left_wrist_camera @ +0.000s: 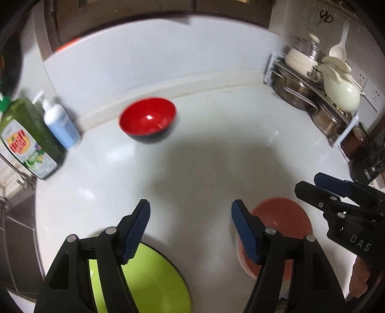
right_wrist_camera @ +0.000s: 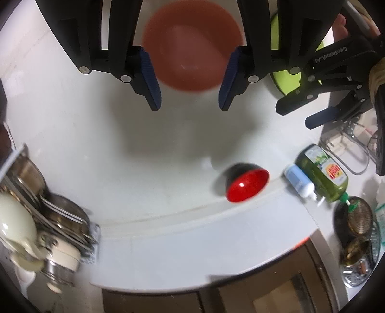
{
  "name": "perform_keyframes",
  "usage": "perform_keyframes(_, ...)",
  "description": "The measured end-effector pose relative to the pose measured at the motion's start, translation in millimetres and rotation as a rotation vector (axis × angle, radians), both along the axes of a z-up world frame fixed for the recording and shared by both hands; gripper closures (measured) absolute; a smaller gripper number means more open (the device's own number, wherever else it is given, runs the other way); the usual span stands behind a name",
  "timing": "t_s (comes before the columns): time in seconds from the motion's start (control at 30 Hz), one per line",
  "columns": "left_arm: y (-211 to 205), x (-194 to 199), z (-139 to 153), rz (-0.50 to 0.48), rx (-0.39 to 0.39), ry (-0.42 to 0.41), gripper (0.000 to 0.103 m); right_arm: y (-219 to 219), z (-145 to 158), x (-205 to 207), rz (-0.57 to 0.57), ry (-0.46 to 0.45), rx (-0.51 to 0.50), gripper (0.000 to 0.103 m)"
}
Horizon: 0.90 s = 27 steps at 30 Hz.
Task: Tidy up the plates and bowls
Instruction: 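Move both tools to the red-and-black bowl beside the soap bottles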
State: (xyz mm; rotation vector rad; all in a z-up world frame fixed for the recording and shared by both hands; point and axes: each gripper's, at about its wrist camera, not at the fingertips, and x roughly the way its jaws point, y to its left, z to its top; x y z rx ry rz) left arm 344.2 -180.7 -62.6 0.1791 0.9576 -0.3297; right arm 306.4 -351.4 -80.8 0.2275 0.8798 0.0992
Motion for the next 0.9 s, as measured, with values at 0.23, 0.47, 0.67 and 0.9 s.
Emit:
perform_keyframes(0.23,24.3,26.2,14.3,0.027,0.034,-0.039,0.027,24.1,13.6,33.0,0.033,-0.030,-0.018,0.048)
perform_keyframes(0.47,49.6,52.4,28.2,0.069,0.076,-0.095,0.021,47.2,22.3,60.8,0.063,-0.034,-0.039,0.048)
perform_keyframes(0.67,68.3,81.3,32.0,0.093,0.083,-0.084,0.021,66.4,27.7,90.4,0.088,-0.031,-0.048,0.048)
perform_keyframes(0.9,81.0,114.3,28.6,0.123,0.125,-0.107,0.021,80.6,25.5,127.8,0.120,-0.017,-0.083,0.048)
